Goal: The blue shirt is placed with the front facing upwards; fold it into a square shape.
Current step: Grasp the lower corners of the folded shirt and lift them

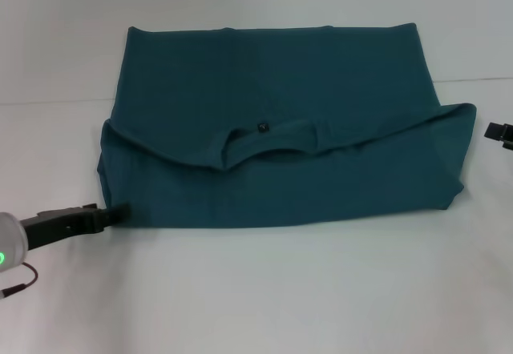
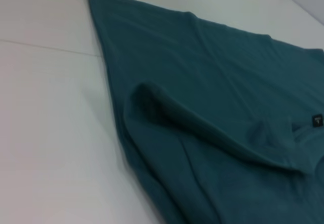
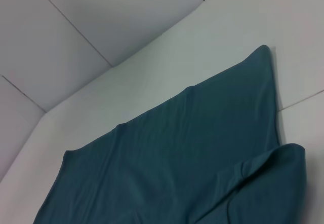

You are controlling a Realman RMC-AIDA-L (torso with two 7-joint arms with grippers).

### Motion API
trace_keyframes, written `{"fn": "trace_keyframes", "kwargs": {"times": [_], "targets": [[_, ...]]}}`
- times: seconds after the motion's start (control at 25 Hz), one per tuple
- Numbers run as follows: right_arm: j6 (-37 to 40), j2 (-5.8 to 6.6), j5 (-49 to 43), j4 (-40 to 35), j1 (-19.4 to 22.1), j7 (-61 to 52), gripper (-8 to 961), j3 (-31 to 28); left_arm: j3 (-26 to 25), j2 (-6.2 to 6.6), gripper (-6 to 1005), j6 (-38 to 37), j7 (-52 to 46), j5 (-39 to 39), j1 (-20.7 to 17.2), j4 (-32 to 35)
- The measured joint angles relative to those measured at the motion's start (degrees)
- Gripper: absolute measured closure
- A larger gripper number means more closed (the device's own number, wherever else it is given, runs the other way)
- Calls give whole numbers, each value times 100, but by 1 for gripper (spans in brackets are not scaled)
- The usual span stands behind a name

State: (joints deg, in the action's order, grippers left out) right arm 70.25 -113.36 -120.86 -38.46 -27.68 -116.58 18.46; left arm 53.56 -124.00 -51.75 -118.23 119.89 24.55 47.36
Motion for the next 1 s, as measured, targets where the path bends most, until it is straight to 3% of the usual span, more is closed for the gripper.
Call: {"fn": "trace_keyframes", "kwargs": {"times": [0.6,0.8,0.88,0.96,1.0], "targets": [[46,32,-8,-2,2,-43,375,0,285,-3,365,190,89,21,247,-223],[128,73,-18,-12,31,-93,375,0,290,-2,573,158,97,-12,248,-205],[293,176,-66,-17,36,-260,375,30,288,-1,693,117,88,-15,248,-192],[538,372,-256,-21,18,-602,375,159,283,-2,850,30,85,-16,245,-152],[665,489,-399,-22,-6,-815,375,274,281,-1,876,-8,84,-17,244,-117]]}}
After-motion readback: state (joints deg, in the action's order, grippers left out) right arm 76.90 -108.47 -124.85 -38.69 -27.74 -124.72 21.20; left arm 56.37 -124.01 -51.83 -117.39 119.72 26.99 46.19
